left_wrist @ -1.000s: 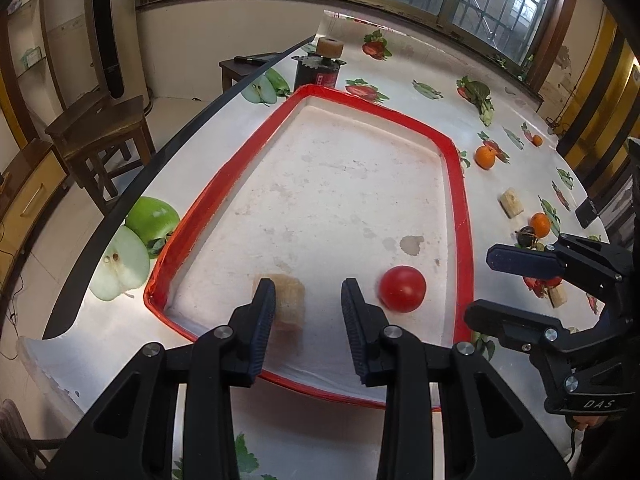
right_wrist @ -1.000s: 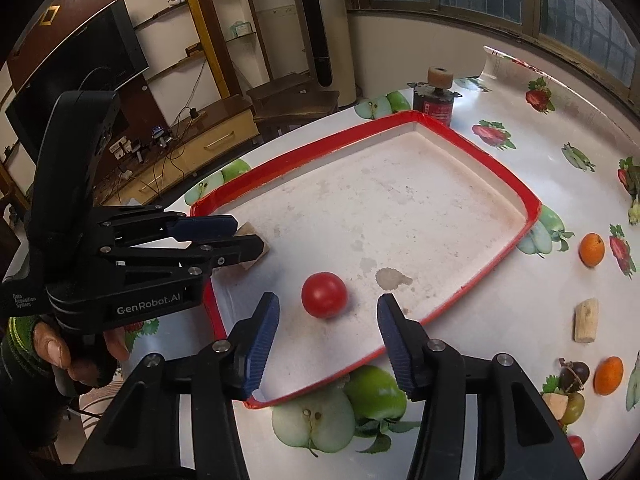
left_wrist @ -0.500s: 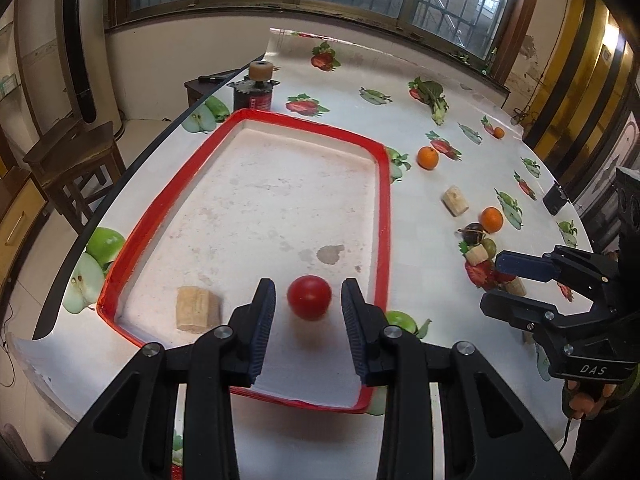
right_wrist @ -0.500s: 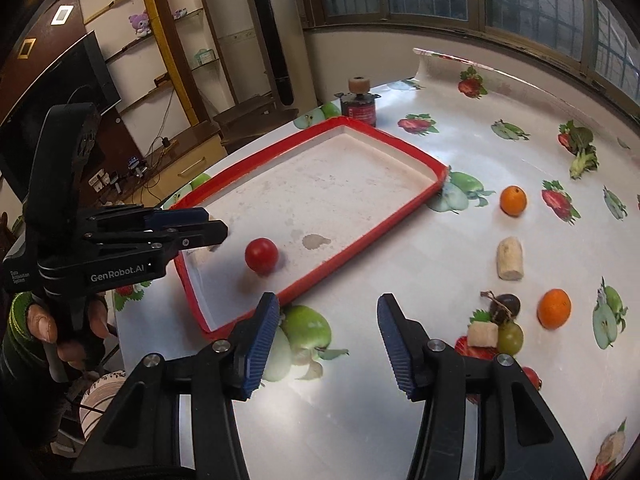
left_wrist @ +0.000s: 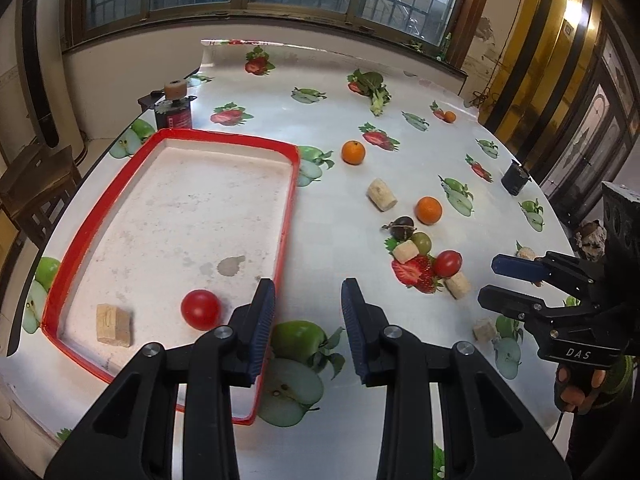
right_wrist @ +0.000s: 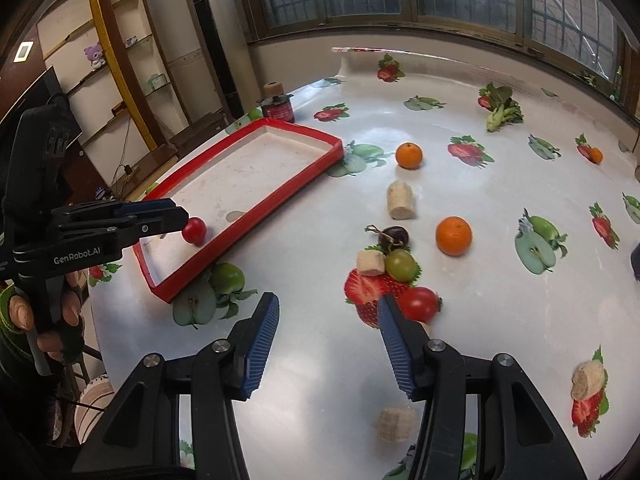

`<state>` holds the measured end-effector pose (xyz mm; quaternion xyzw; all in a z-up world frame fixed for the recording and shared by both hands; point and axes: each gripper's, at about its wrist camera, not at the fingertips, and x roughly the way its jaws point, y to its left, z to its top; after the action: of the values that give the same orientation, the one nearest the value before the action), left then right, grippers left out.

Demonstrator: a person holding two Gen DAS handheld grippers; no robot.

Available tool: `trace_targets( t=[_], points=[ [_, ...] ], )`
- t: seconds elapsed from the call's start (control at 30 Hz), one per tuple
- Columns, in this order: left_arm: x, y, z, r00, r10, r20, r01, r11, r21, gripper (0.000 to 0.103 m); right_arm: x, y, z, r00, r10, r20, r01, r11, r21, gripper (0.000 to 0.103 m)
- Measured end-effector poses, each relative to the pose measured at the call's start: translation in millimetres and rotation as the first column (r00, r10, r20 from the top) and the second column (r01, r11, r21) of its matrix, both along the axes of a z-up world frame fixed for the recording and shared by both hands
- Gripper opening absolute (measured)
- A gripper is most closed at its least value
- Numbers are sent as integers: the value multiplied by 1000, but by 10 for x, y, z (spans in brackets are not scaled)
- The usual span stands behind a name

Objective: Organize fruits
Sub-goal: 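Withdraw both tools from the tray toward the remaining beige pieces, then grasp a beige cylinder with the right tool while the left tool grasps a beige cube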

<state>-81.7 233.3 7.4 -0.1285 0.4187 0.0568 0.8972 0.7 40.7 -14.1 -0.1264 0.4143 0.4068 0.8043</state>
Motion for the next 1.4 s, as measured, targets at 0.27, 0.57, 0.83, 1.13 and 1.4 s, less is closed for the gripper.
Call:
trace_targets(
  t=[0.27, 0.57, 0.83, 1.13, 1.4],
  points=[
    [89, -260, 26, 999, -53, 8, 53, 999, -5, 31, 49, -397, 35, 997, -75, 10, 75, 997, 10, 53],
    [289, -608, -7, 991, -137, -3, 137, 990, -16, 31, 137, -893, 36, 984, -175, 9, 175, 984, 13, 53],
    [514, -896, -105, 979, -198, -44, 198, 980, -5, 33, 253, -1394, 7, 960, -279, 7, 278, 960, 18, 53],
    [843, -986, -246, 971, -220, -87, 225, 973, 48, 33, 470, -1798, -74, 924, -383, 7, 383, 924, -2, 53],
    [1084, -1015, -483, 963, -240, -120, 251, 964, 91, 33, 703, -1950, -205, 896, -444, 14, 444, 895, -40, 53]
  ],
)
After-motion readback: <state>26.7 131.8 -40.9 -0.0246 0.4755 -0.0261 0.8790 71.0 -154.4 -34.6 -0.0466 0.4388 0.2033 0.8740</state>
